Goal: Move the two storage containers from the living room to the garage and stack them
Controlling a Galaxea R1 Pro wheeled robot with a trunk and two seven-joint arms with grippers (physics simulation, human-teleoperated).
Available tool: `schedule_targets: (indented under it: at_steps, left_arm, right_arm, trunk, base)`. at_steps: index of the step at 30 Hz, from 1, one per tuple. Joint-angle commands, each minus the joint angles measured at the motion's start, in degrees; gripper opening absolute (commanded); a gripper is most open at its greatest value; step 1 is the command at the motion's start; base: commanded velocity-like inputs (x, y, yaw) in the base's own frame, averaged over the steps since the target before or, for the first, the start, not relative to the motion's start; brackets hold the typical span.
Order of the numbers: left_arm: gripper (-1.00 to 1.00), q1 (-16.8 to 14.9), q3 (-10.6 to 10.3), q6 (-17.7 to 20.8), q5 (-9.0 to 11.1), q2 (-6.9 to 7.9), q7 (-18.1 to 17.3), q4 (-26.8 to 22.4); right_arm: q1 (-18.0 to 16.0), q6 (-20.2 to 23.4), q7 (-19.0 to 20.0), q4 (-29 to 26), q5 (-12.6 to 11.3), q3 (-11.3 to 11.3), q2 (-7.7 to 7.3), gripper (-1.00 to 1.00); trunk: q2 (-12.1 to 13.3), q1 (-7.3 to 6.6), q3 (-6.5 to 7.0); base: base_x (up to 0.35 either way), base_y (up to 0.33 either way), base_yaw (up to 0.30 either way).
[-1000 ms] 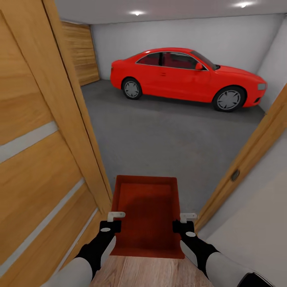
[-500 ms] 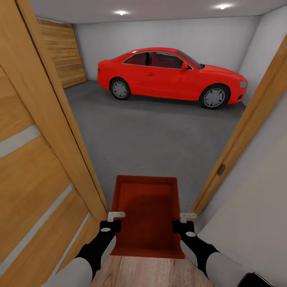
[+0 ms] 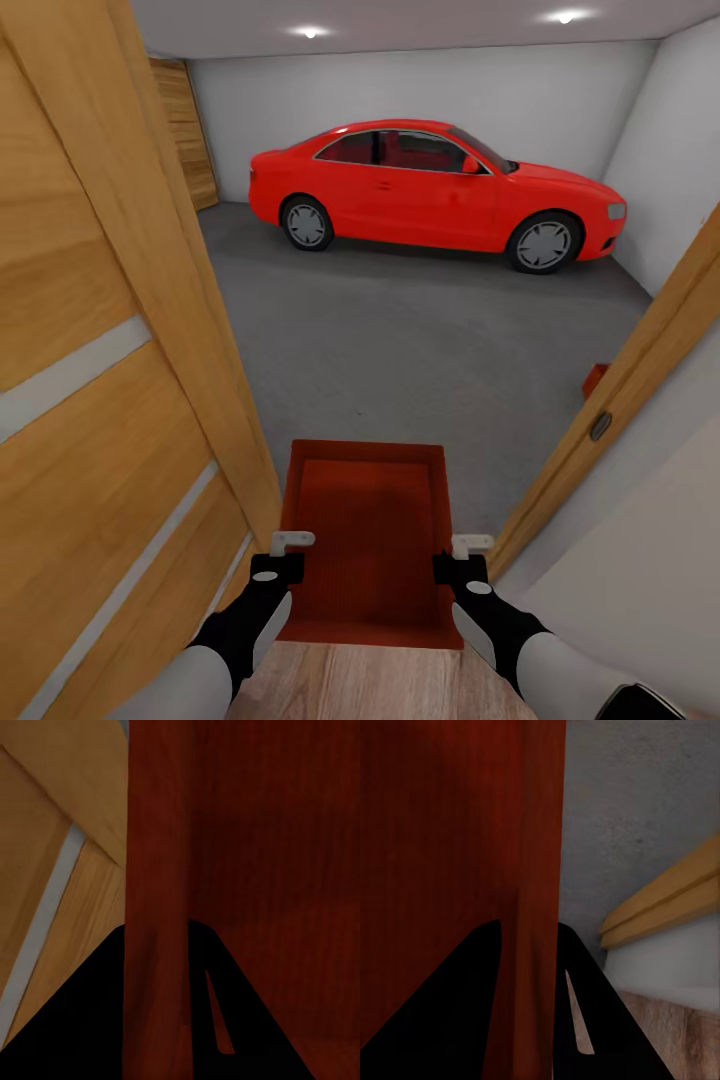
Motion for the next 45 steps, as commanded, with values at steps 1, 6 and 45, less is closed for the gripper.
schedule_targets:
  at_steps: [1,6,45]
  left_arm:
    - [-1.0,0.0,-1.1,3.8,1.8,0.07,0.1,0.1]
    - [-1.0,0.0,-1.1,3.7,1.7,0.07,0.0,0.1]
    - [-1.0,0.0,-1.1,3.7,1.7,0.09,-0.1,0.1]
  right_arm:
    - [-0.1,-0.4,-1.9,-0.1,0.6,-0.9,-0.03,-1.0]
    - [-0.1,-0.4,-1.9,-0.1,0.6,-0.9,0.02,-1.0]
    - [-0.1,-0.4,-1.9,-0.1,0.6,-0.9,0.04,-1.0]
  trunk:
    - [-0.1,0.03,-0.1]
    - [-0.1,0.03,-0.1]
    - [-0.1,0.03,-0.1]
  base:
    - [0.0,0.056,0.0]
    - [0.0,0.018,-0.037]
    - [0.035,0.132,-0.108]
